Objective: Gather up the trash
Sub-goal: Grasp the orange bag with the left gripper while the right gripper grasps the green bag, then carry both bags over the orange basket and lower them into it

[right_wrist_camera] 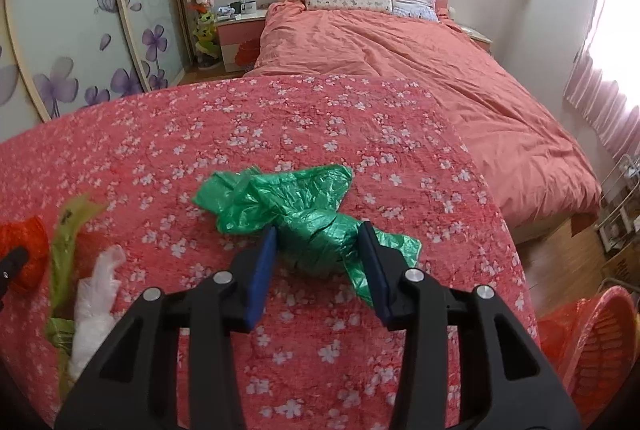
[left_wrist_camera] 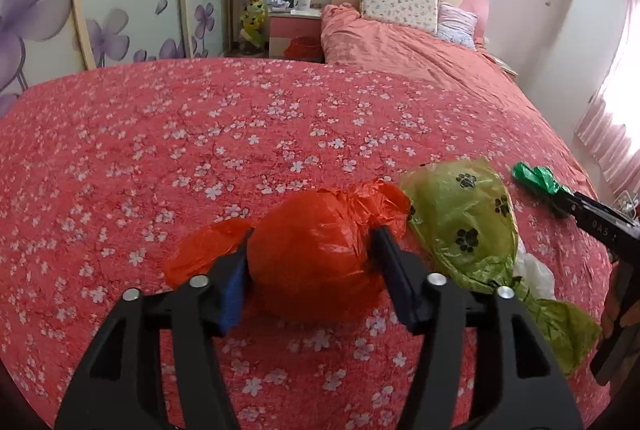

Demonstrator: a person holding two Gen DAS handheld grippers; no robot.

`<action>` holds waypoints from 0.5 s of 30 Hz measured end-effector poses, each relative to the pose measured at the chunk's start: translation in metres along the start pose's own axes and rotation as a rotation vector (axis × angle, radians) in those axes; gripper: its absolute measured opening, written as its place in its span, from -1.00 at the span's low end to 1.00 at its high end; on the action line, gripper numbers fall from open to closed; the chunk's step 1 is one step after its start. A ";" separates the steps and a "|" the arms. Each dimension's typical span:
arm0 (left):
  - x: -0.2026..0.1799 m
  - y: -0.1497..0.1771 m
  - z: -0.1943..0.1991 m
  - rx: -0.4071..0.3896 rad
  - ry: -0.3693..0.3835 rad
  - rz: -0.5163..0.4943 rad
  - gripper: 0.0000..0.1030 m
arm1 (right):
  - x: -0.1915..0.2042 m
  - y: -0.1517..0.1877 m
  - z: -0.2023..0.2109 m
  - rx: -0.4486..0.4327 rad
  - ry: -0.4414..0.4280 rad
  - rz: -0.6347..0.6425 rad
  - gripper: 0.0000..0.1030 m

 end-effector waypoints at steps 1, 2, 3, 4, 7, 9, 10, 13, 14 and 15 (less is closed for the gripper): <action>0.001 0.000 -0.001 0.001 -0.003 0.001 0.26 | 0.002 -0.001 -0.001 0.003 0.010 0.014 -0.18; 0.001 -0.001 -0.003 0.006 -0.004 0.001 0.27 | 0.003 -0.002 -0.002 0.006 0.022 0.029 -0.19; 0.001 -0.001 -0.003 0.006 -0.002 0.001 0.28 | 0.003 -0.002 -0.004 0.008 0.037 0.043 -0.24; 0.001 -0.002 -0.005 0.009 0.000 0.002 0.28 | 0.002 -0.003 -0.005 0.006 0.045 0.048 -0.31; 0.000 -0.002 -0.006 0.014 0.024 0.004 0.06 | -0.005 -0.002 -0.003 -0.018 0.034 0.015 -0.48; -0.002 -0.002 -0.003 0.002 0.024 -0.006 -0.06 | -0.011 -0.002 0.001 -0.033 0.009 -0.026 -0.54; -0.003 -0.002 -0.001 -0.006 0.025 -0.010 -0.09 | -0.014 0.000 0.006 -0.043 -0.003 -0.049 -0.56; -0.003 -0.001 0.005 -0.014 0.028 -0.006 -0.18 | -0.019 0.003 0.018 -0.072 -0.025 -0.077 -0.56; -0.002 -0.002 0.008 -0.018 0.030 -0.002 -0.19 | -0.022 0.005 0.025 -0.083 -0.028 -0.088 -0.56; -0.001 -0.002 0.012 -0.021 0.030 0.001 -0.19 | -0.025 0.007 0.032 -0.095 -0.039 -0.107 -0.56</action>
Point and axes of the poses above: each gripper's, at about its wrist camera, not at the fingertips, and z roughly against the way its jaws point, x to its left, y to its underside, the point moved 9 cm from there along -z, roughly the way its jaws point, and after that the axes turned 14 degrees about z, right-handed, at the moved point
